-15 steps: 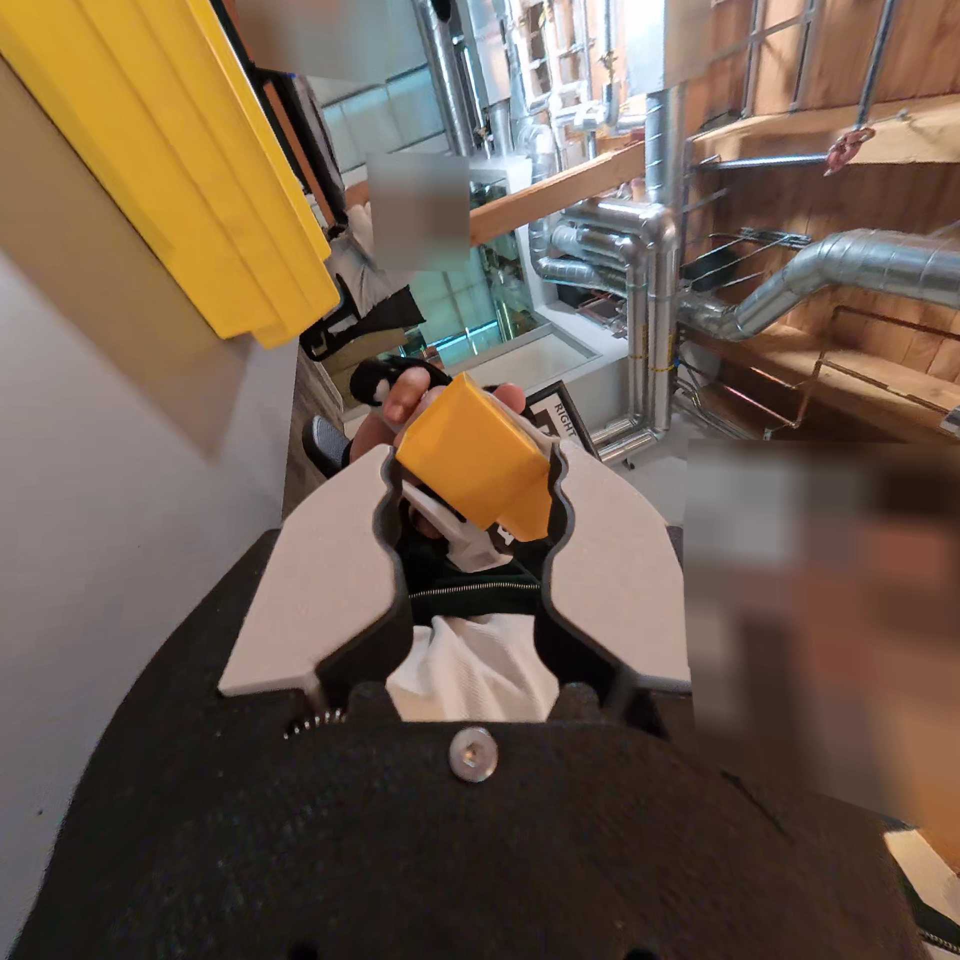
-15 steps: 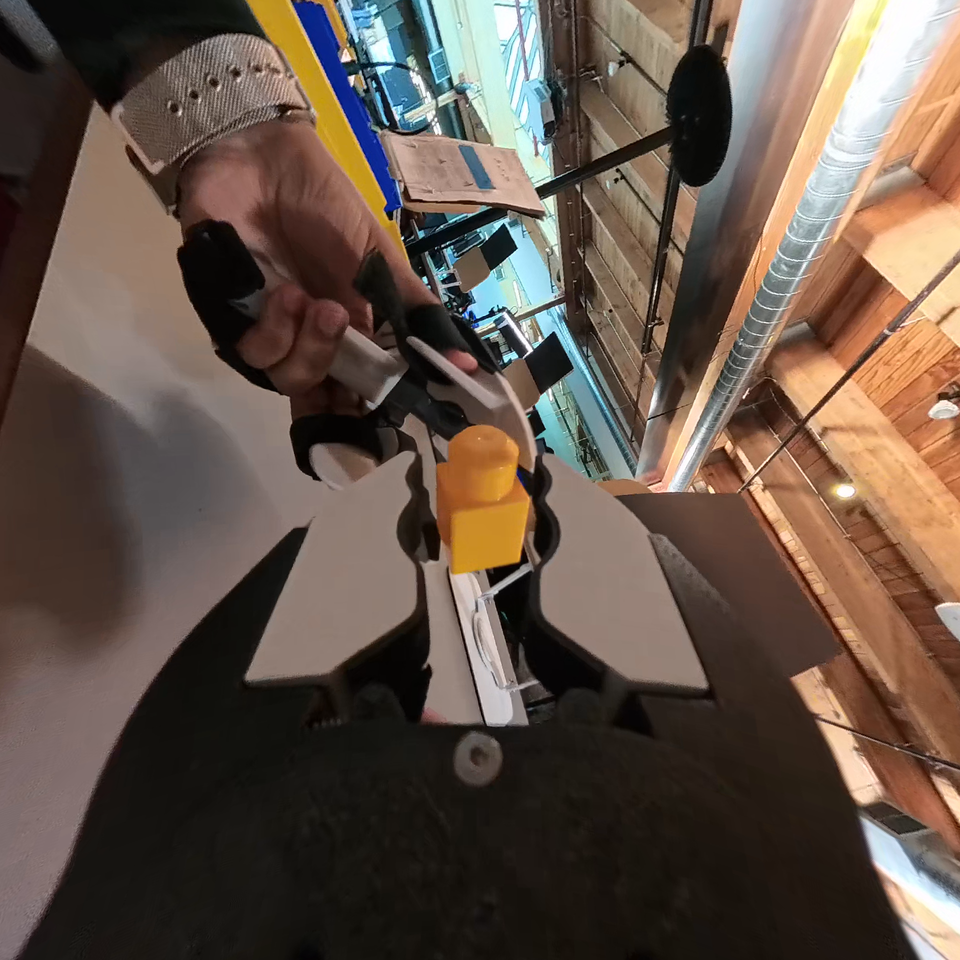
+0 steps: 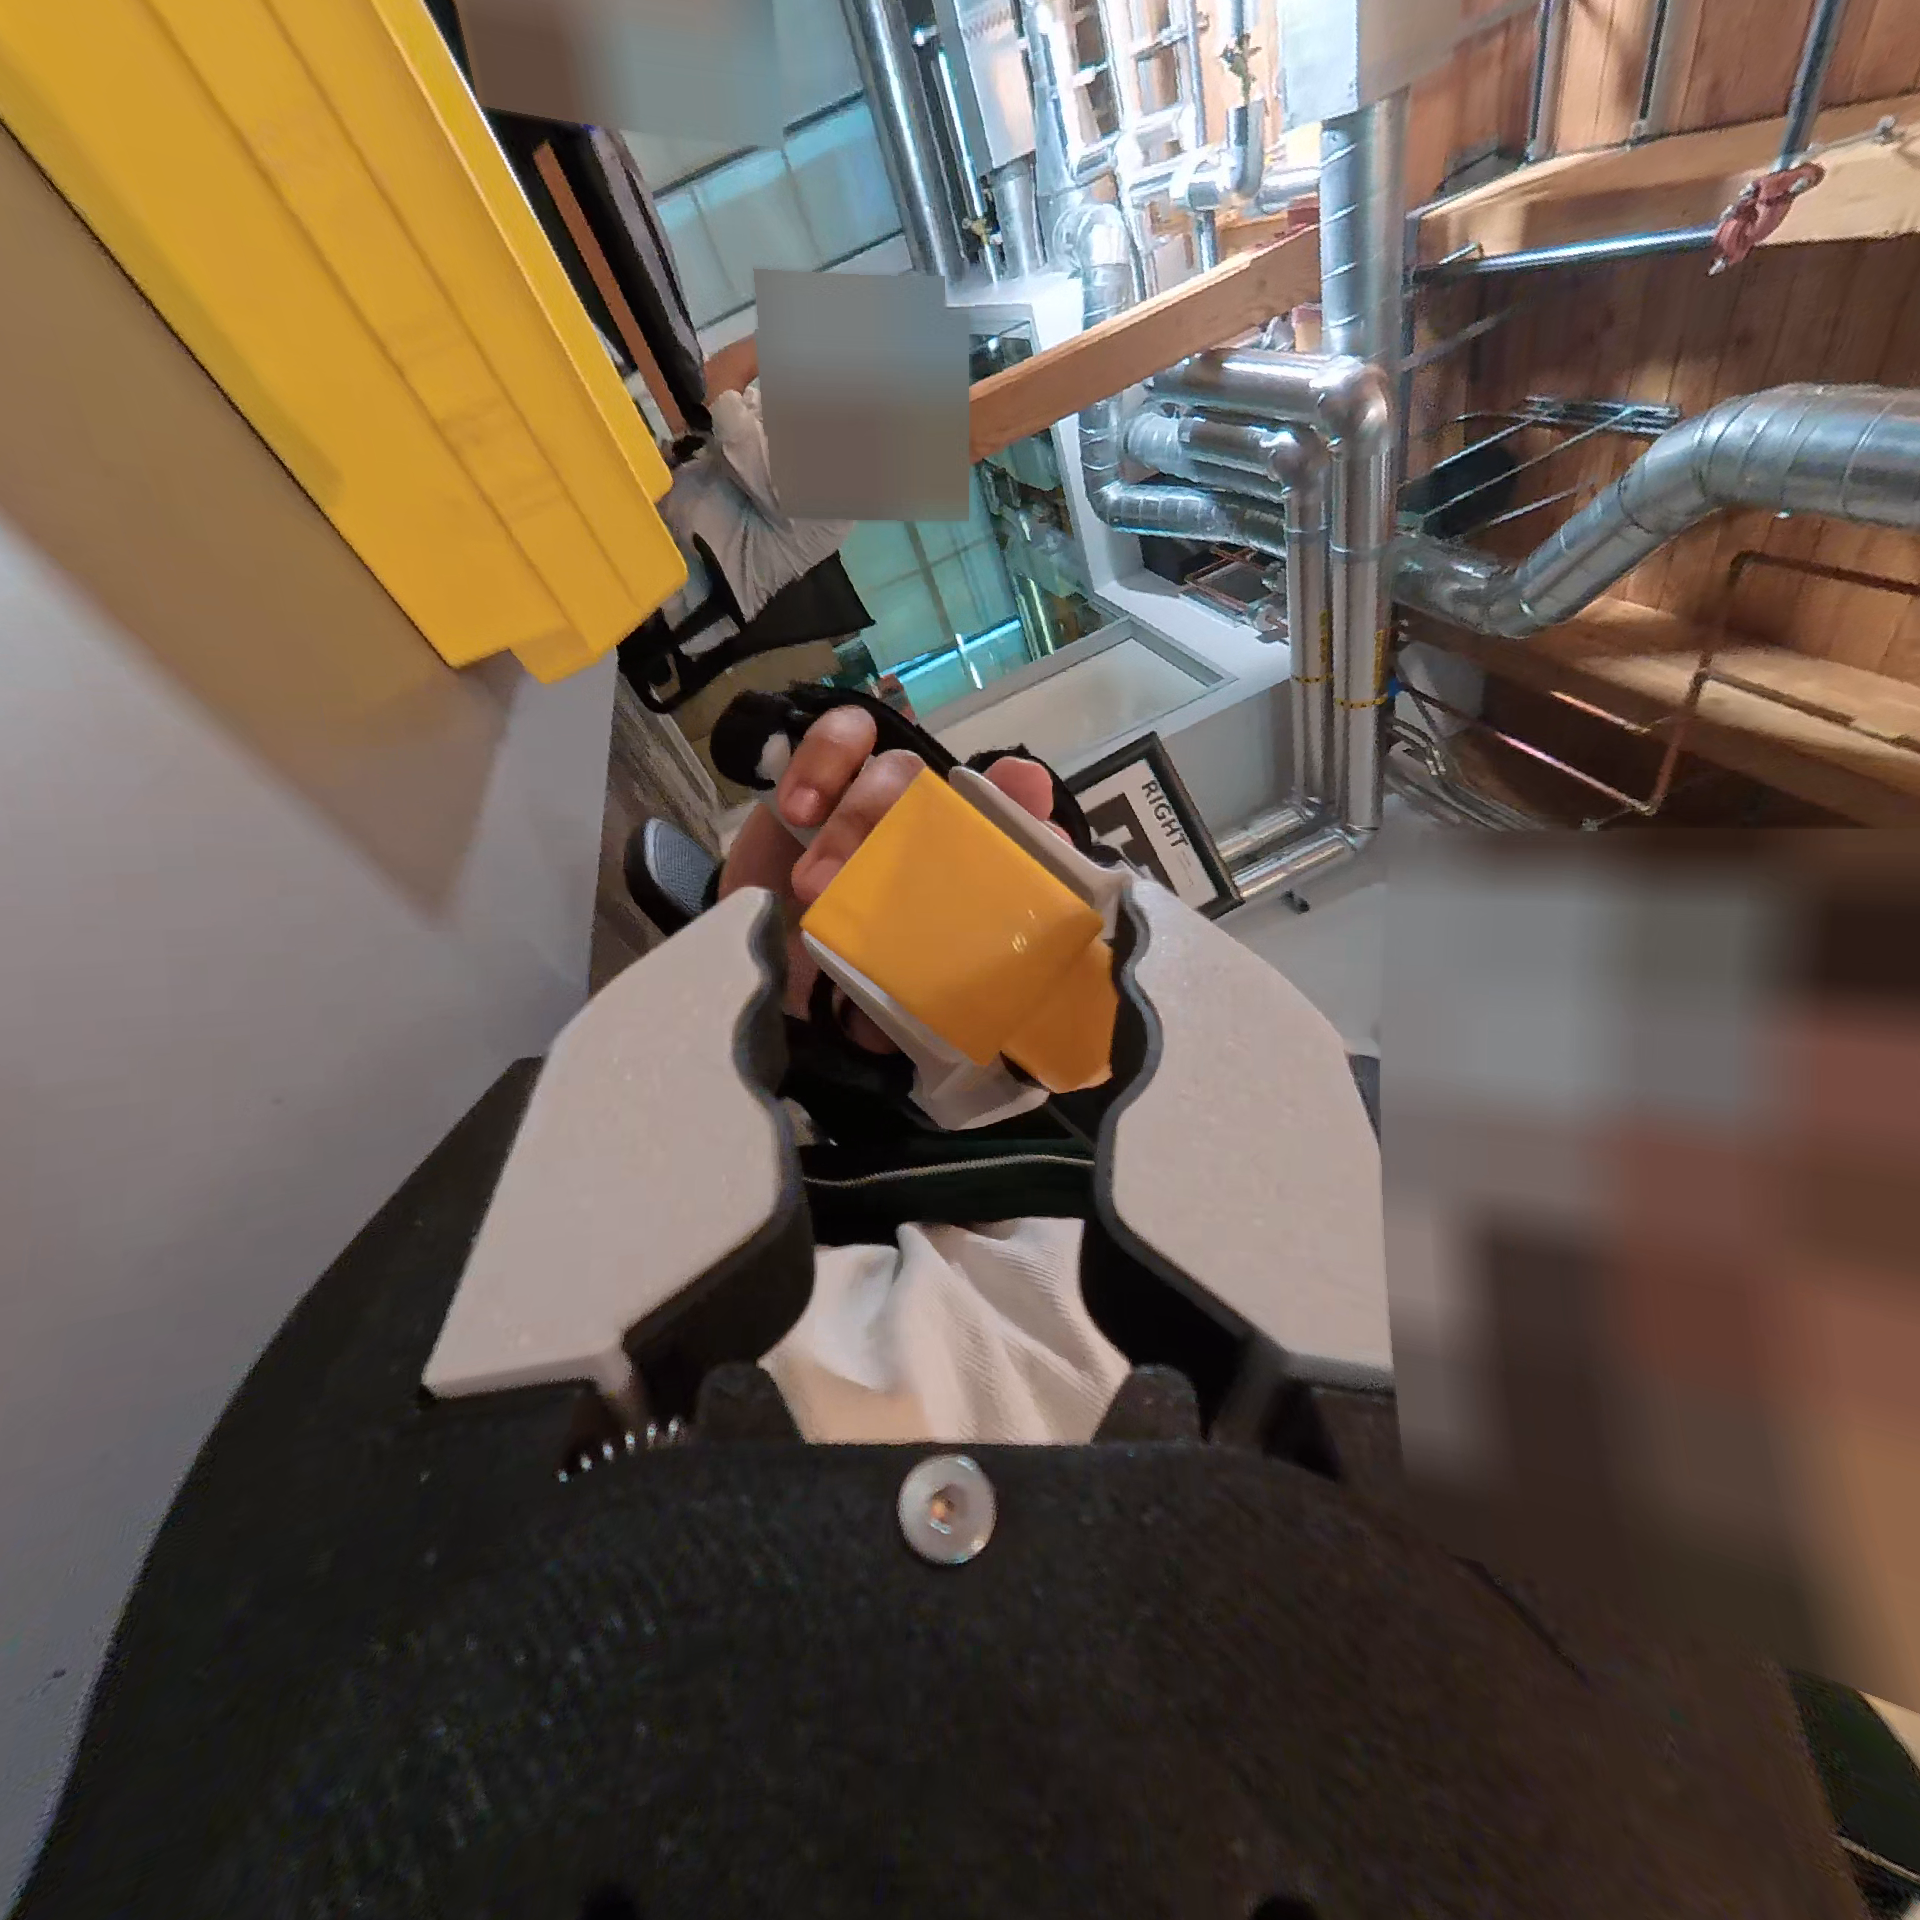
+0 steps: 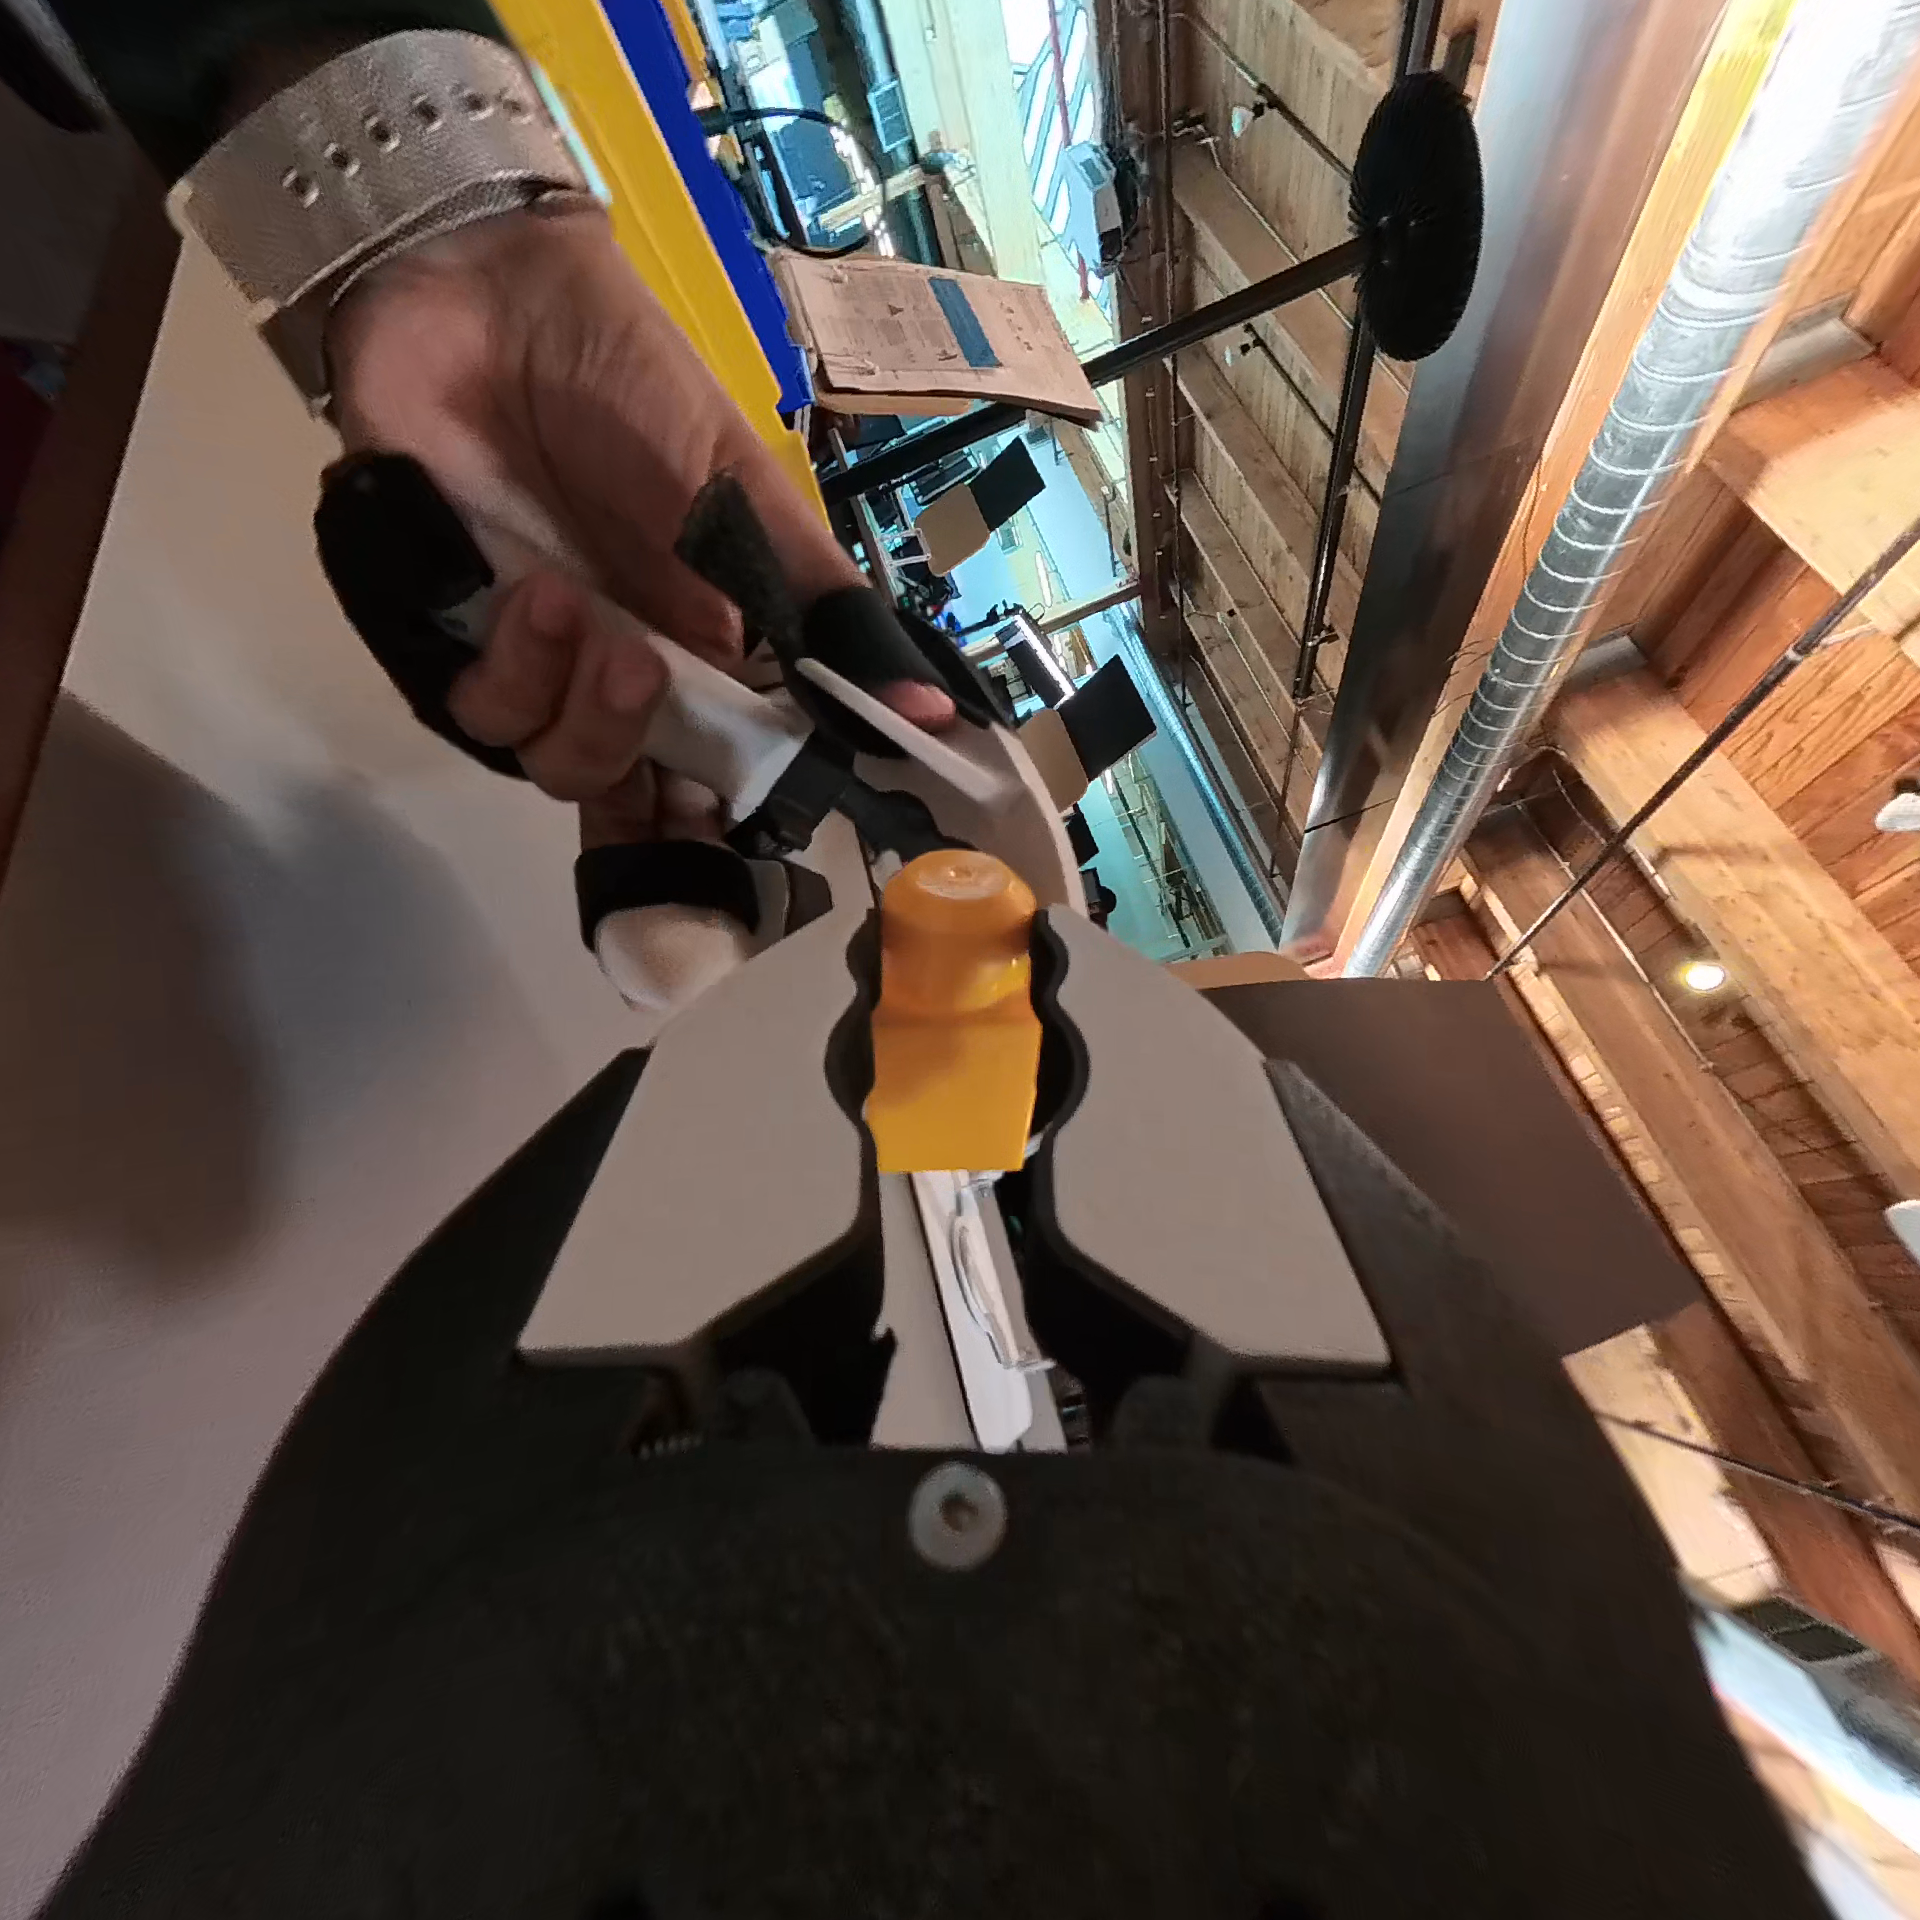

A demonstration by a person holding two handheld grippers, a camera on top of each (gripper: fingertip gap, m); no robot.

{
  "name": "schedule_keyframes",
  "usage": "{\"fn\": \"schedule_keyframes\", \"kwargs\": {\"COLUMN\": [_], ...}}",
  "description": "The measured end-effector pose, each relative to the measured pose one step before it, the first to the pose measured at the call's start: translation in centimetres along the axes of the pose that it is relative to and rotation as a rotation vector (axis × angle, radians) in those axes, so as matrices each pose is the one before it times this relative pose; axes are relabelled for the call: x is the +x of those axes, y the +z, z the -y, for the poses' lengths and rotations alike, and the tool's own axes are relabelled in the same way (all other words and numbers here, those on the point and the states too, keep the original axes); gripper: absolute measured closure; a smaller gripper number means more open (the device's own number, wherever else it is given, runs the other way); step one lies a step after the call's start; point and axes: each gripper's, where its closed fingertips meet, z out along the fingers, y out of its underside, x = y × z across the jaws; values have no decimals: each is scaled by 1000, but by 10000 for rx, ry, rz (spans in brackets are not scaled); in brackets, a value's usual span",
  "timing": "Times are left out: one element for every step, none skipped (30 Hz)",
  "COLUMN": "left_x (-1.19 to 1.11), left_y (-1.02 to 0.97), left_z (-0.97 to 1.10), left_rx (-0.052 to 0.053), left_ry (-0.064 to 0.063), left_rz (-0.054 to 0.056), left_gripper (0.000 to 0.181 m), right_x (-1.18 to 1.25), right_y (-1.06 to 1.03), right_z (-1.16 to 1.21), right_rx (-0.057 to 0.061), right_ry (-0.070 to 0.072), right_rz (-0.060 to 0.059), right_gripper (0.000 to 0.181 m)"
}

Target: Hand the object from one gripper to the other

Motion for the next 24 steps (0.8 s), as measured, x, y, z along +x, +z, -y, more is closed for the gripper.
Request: {"fn": "schedule_keyframes", "kwargs": {"left_x": [-12,-48,-37,-104,-411,-609,-605,-482,-188,132,398,554,567,587,677,618,441,384,317,230,146,123,-9,-48], "left_y": [-145,-227,-295,-379,-483,-545,-548,-447,-272,-80,74,218,332,407,455,496,478,415,310,199,107,38,-36,-100], "left_z": [322,408,469,486,411,365,301,136,69,15,-45,-118,-224,-354,-427,-450,-422,-255,-82,80,101,-80,-103,-48], "left_rx": [147,189,194,147,66,79,81,-7,-53,-130,-211,-272,-311,-355,-355,-332,-302,-167,-23,101,125,-6,-23,13], "left_ry": [308,381,491,628,755,912,1031,1035,945,821,745,722,720,693,626,511,325,157,14,-85,-159,-189,-139,-57], "left_rz": [102,95,31,27,202,357,390,345,211,83,-24,-44,3,35,-23,-15,40,-12,-59,-72,-97,-131,-63,-31], "left_gripper": [115,110,106,103,99,97,95,95,95,95,95,95,95,95,95,95,96,98,101,105,110,112,115,118], "right_x": [336,367,430,484,478,439,357,226,97,48,84,31,-62,-82,-69,-135,-229,-236,-202,-186,-176,-124,-79,-40], "right_y": [-61,-64,-76,-93,-108,-117,-123,-122,-71,-25,7,51,45,52,39,34,43,45,43,30,29,30,41,27], "right_z": [-76,-159,-217,-193,-180,-162,-75,-38,-56,-83,-73,-47,-35,-45,-61,-60,-48,-80,-87,-57,-71,-81,-101,-113], "right_rx": [28,17,28,72,101,123,182,177,129,70,46,55,56,43,19,1,-5,-41,-57,-30,-27,-36,-44,-47], "right_ry": [322,437,573,690,822,946,1008,1014,945,847,755,670,629,561,460,343,250,219,185,164,154,151,147,132], "right_rz": [-61,-40,-37,-27,32,85,141,207,253,245,172,173,206,185,147,156,197,191,155,154,153,123,108,79], "right_gripper": [153,154,154,153,153,153,153,153,153,153,153,153,153,153,154,153,153,153,153,153,153,153,153,153]}}
